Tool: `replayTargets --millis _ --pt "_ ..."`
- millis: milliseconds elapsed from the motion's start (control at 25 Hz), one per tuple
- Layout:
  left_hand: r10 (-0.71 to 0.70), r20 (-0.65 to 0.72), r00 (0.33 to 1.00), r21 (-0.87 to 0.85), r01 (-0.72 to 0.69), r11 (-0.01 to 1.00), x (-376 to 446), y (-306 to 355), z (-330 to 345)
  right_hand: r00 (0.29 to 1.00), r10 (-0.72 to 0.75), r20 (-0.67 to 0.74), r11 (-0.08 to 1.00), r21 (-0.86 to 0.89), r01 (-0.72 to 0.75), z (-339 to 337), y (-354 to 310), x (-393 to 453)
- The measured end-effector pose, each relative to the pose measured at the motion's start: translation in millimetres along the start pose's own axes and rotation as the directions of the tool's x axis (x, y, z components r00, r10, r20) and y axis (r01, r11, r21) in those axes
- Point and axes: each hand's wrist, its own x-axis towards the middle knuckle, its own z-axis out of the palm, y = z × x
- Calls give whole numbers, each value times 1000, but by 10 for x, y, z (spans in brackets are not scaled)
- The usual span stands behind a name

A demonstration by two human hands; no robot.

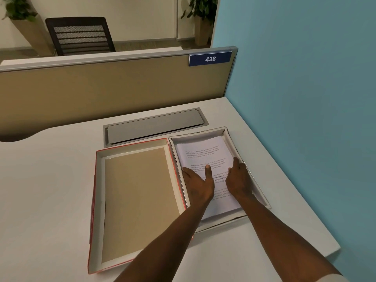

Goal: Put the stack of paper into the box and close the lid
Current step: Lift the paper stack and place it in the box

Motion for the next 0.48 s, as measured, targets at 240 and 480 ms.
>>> replayTargets --millis 240,480 --pt "142 -54 988 209 -128 970 -155 -113 66 999 -9 38 1000 3 9 41 64 -9" --pt "180 86 980 314 -198 929 -112 -247 30 996 -87 -4 994 -70 87 -10 54 -147"
